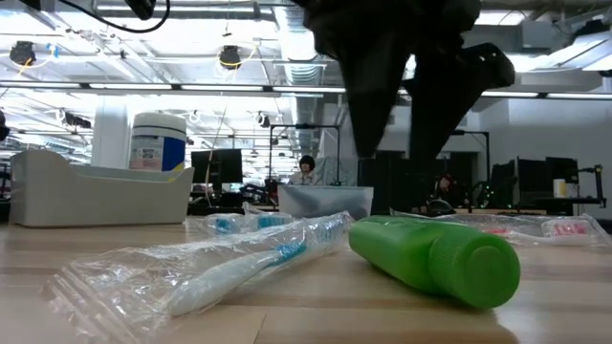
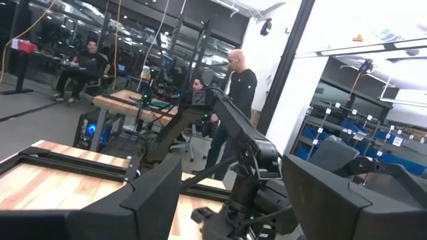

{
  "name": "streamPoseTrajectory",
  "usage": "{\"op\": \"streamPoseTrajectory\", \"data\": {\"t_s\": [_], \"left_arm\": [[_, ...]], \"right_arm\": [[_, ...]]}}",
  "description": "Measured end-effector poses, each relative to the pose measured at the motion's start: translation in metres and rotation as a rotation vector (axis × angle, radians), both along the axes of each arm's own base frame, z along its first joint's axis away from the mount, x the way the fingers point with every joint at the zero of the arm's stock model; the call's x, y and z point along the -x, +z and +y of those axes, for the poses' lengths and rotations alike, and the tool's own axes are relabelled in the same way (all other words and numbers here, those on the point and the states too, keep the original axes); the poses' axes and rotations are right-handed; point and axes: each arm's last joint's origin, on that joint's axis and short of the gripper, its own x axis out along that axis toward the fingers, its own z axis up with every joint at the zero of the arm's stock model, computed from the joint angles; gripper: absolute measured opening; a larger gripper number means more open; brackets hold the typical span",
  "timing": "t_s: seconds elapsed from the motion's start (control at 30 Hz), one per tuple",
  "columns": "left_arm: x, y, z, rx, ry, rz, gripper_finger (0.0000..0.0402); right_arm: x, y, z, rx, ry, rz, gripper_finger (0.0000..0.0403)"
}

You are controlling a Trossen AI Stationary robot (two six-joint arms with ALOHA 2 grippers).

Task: Pick & Place Travel size toiletries
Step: Put the green shampoo into the gray bin

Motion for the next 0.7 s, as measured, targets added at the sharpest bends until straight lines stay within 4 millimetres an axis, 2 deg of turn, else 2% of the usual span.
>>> {"op": "streamPoseTrajectory", "data": {"t_s": [0.2, 0.33, 0.53, 0.7], "left_arm": [[0.0, 0.0, 0.0, 0.007, -0.001, 0.004, 0.0255], [0.0, 0.0, 0.0, 0.009, -0.002, 0.003, 0.0255], [-0.001, 0.0, 0.0, 0.009, -0.002, 0.003, 0.0255], [-0.001, 0.0, 0.0, 0.01, 0.004, 0.003, 0.0255]], "right_arm": [[-0.01, -0.019, 0.016, -0.084, 0.005, -0.039, 0.0212], [-0.01, -0.037, 0.023, -0.12, -0.001, 0.013, 0.0213], [-0.004, -0.037, 0.025, -0.098, -0.007, 0.046, 0.0217], [0.003, -0.038, 0.019, -0.022, 0.047, 0.116, 0.0198]]}}
